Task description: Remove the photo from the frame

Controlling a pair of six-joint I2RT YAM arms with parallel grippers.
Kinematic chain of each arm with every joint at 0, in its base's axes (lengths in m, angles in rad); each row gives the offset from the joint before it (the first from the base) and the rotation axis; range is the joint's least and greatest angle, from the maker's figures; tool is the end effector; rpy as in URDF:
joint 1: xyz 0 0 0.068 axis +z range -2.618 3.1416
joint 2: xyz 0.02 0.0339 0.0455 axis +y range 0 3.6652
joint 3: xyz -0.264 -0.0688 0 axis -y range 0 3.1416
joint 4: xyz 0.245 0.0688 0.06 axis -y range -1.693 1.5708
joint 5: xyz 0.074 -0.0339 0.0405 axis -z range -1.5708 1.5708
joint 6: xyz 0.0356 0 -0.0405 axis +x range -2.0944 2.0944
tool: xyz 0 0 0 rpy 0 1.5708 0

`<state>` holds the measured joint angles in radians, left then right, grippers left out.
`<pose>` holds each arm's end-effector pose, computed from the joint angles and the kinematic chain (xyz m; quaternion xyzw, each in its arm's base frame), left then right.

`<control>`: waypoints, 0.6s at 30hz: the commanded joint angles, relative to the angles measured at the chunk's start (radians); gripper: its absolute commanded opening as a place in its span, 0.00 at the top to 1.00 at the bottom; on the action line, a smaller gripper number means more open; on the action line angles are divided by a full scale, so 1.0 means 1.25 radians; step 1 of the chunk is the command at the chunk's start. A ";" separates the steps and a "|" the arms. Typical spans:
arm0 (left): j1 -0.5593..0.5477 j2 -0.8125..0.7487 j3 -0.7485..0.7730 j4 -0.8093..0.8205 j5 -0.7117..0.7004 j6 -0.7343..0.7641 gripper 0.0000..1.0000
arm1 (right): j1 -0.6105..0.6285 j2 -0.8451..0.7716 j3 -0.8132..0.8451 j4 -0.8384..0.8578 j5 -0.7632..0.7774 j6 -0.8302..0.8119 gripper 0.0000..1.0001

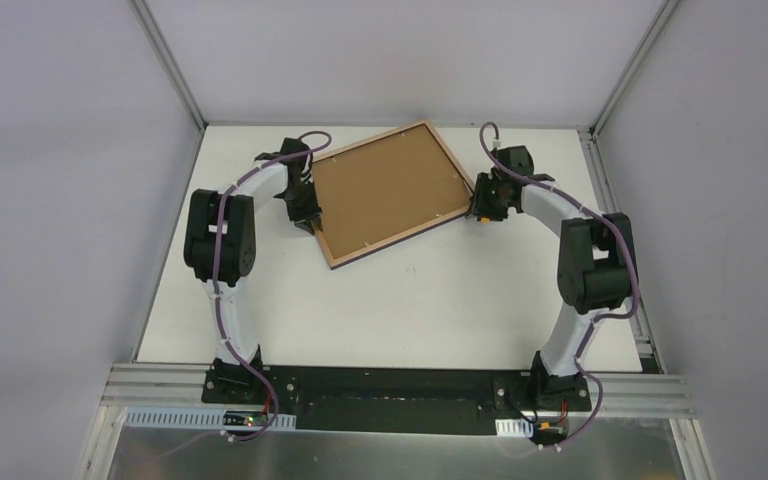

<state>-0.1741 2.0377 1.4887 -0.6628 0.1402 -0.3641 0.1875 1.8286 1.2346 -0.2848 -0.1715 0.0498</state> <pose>0.4103 -0.0772 0.1703 -0.0807 0.9783 -0.1138 0.1534 0.3855 0.0793 0.1974 -0.0935 0.9331 0.1200 0.3260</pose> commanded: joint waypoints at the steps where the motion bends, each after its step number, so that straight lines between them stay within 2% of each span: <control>1: -0.005 -0.008 -0.049 -0.061 -0.062 0.106 1.00 | -0.002 0.075 0.109 0.053 -0.029 -0.012 1.00; 6: -0.017 -0.025 -0.083 -0.061 -0.064 0.115 1.00 | 0.008 0.163 0.224 0.031 -0.067 0.009 1.00; 10: -0.019 -0.037 -0.088 -0.059 -0.057 0.114 1.00 | 0.022 0.154 0.257 -0.035 -0.023 0.045 1.00; 14: -0.019 -0.046 -0.079 -0.055 -0.047 0.116 1.00 | 0.015 0.035 0.127 -0.058 0.010 0.086 1.00; 18: -0.016 -0.071 -0.096 -0.056 -0.088 0.141 1.00 | 0.015 -0.117 -0.032 -0.106 0.040 0.104 1.00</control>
<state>-0.1772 1.9884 1.4227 -0.6182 0.1028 -0.3553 0.2176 1.8954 1.3231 -0.3798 -0.1928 0.1219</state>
